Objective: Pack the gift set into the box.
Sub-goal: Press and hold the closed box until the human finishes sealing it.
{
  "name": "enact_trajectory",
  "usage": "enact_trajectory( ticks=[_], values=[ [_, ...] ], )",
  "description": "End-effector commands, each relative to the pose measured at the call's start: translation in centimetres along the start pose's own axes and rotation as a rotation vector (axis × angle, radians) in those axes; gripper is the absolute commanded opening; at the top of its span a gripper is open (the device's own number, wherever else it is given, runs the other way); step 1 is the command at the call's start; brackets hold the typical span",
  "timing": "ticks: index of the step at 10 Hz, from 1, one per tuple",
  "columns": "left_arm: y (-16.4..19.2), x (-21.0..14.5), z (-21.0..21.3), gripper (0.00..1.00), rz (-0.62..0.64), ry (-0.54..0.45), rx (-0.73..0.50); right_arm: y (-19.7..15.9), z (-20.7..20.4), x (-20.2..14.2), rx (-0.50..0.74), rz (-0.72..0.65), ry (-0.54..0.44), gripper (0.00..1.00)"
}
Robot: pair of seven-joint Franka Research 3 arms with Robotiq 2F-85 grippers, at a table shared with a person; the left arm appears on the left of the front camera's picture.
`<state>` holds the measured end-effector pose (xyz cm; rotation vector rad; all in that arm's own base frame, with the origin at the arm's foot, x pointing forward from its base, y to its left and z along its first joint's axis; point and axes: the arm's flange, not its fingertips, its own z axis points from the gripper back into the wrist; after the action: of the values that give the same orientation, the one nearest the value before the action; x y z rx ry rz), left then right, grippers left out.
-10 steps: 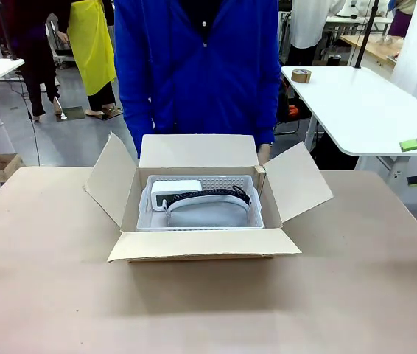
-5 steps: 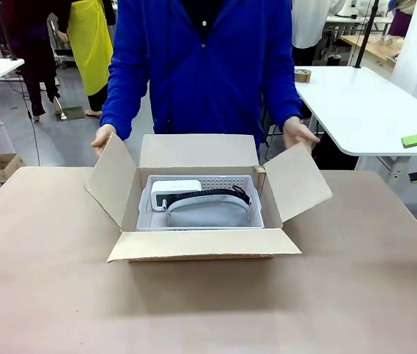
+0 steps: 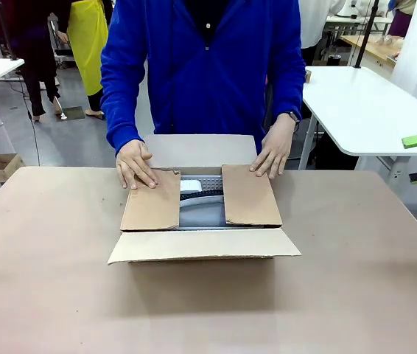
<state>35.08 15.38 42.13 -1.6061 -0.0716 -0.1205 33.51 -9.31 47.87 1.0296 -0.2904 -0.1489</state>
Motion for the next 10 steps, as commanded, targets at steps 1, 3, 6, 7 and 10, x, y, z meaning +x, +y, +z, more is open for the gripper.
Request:
enact_trajectory(
  ticks=[1, 3, 6, 7, 10],
  values=[
    [0.11, -0.46, -0.18, 1.00, -0.007, -0.001, -0.002, -0.21, 0.07, -0.03, 0.006, 0.028, -0.002, 1.00],
    [0.11, -0.46, -0.18, 1.00, -0.007, -0.001, -0.002, -0.21, 0.07, -0.03, 0.006, 0.028, -0.002, 1.00],
    [0.11, -0.46, -0.18, 1.00, -0.007, -0.001, -0.002, -0.21, 0.07, -0.03, 0.006, 0.028, -0.002, 1.00],
    [0.11, -0.46, -0.18, 1.00, -0.007, -0.001, -0.002, -0.21, 0.07, -0.03, 0.006, 0.028, -0.002, 1.00],
    [0.11, -0.46, -0.18, 1.00, -0.007, -0.001, -0.002, -0.21, 0.07, -0.03, 0.006, 0.028, -0.002, 1.00]
  ],
)
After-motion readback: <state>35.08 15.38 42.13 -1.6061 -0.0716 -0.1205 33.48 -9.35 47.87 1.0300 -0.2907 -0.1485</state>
